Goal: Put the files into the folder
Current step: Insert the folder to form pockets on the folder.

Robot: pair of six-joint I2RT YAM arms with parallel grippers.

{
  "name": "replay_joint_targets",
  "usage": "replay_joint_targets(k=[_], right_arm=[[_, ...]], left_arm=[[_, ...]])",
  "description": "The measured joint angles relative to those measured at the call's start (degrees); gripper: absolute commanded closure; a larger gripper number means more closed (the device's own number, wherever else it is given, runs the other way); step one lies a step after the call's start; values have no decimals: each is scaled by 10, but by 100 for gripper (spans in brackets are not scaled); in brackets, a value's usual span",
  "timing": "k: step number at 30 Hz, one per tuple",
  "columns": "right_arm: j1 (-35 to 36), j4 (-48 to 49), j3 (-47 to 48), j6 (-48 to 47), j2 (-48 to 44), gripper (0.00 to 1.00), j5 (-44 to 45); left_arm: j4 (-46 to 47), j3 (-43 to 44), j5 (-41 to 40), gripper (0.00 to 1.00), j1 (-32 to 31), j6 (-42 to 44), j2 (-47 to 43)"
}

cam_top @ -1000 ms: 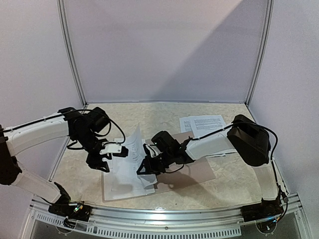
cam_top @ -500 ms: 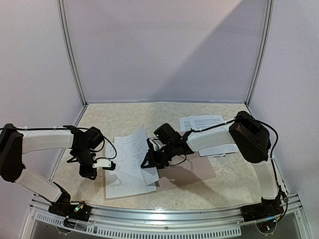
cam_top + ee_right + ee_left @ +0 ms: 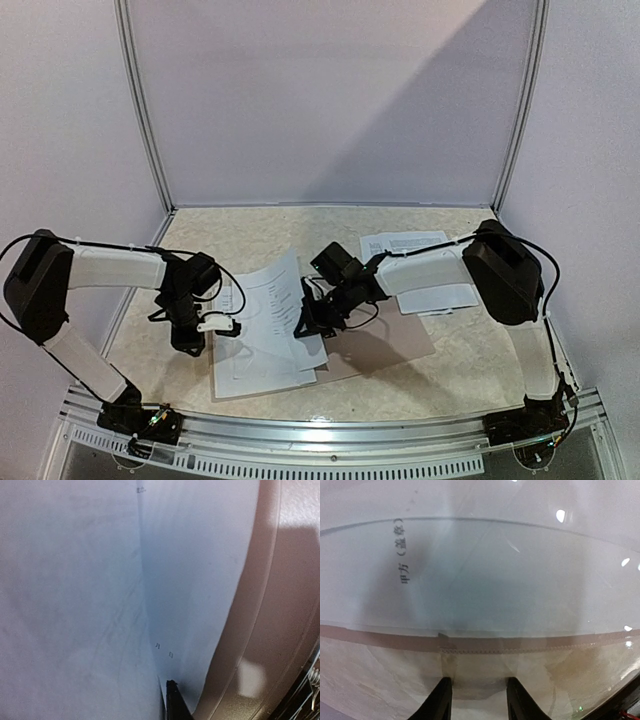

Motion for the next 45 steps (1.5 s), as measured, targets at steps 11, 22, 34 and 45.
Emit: replay_joint_targets(k=[11, 22, 34, 45], right_arm=[[-11, 76, 6, 17, 23, 100, -58], [-5, 132, 47, 49, 75, 100, -88], [6, 83, 49, 41, 72, 97, -87], [5, 21, 49, 0, 29, 97, -48]], left_arm=[[2, 54, 4, 61, -1, -3, 52], [0, 57, 5, 61, -1, -3, 55], [1, 57, 6, 61, 0, -3, 55], [2, 58, 8, 61, 1, -6, 56]])
